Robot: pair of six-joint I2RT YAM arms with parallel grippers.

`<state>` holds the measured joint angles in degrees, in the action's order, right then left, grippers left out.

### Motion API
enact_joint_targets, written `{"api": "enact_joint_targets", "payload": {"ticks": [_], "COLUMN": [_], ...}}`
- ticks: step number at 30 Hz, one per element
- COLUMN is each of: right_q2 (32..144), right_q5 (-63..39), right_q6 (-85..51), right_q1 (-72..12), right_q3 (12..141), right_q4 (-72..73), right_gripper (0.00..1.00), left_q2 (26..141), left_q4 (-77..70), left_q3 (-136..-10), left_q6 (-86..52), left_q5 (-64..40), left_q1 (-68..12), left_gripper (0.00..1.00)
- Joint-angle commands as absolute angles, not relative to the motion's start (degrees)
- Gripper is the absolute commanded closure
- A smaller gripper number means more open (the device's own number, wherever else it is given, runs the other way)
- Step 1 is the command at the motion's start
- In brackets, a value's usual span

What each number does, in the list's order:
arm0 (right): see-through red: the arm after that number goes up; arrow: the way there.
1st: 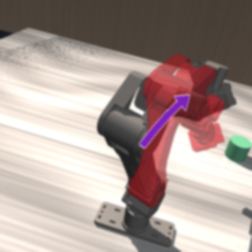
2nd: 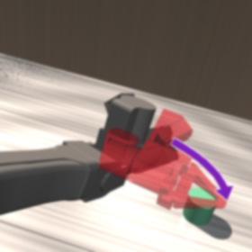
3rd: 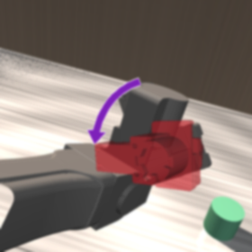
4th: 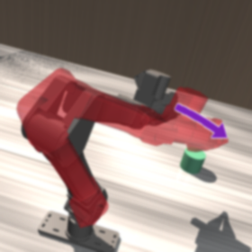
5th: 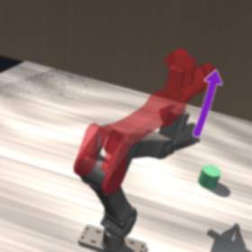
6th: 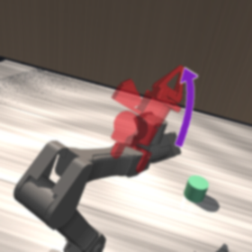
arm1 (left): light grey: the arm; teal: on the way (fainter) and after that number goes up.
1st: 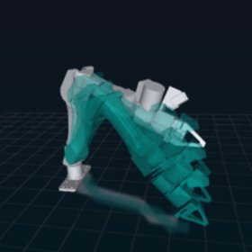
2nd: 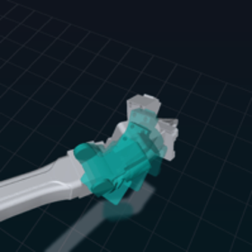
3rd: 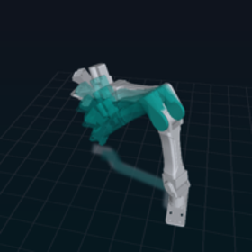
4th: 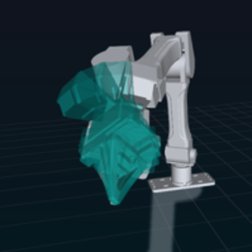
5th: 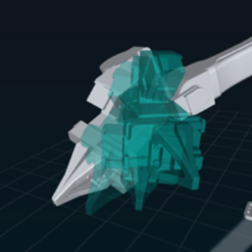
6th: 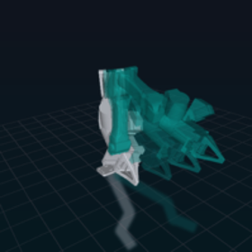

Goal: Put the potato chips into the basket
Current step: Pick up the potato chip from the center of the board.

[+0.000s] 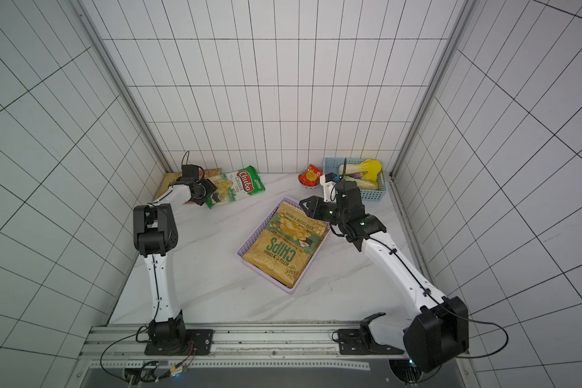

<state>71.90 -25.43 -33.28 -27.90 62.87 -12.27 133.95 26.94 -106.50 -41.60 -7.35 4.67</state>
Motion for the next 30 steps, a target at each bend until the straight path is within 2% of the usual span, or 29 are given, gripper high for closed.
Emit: {"api": "enact_joint_targets", "payload": {"ticks": [1, 9, 13, 17, 27, 30], "right_q2": [70.8, 72.0, 73.1, 73.4, 75.4, 75.5], "right_q5": [-24.4, -25.5, -26.1, -26.2, -27.5, -27.4], "right_q6": [-31.5, -32.6, -33.1, -33.3, -34.3, -34.4], "right_q1": [-28.2, -28.2, -28.2, -28.3, -28.3, -28.3], "right_q3": [60.8, 60.3, 60.9, 61.2, 62.6, 62.4], "right_q4": [-14.4, -12.9, -12.4, -12.2, -10.6, -10.5], "right_gripper": [0.64, 0.64, 0.64, 0.64, 0.64, 0.64], "left_q2": [130.6, 122.3, 124.6, 127.7, 131.1, 132.7], "left_q4": [25.7, 23.5, 25.0, 26.8, 27.3, 27.7], "left_q3": [-103.4, -94.3, -95.4, -97.8, -100.9, -102.4], "left_q6": [-41.0, -35.7, -34.8, -34.9, -35.5, -35.8], "left_q5": [-8.4, -6.2, -7.4, -9.8, -11.2, -12.0], "left_q1": [5.1, 5.5, 5.9, 6.1, 6.1, 6.0], "left_gripper": [0.27, 0.24, 0.24, 0.3, 0.3, 0.34]}}
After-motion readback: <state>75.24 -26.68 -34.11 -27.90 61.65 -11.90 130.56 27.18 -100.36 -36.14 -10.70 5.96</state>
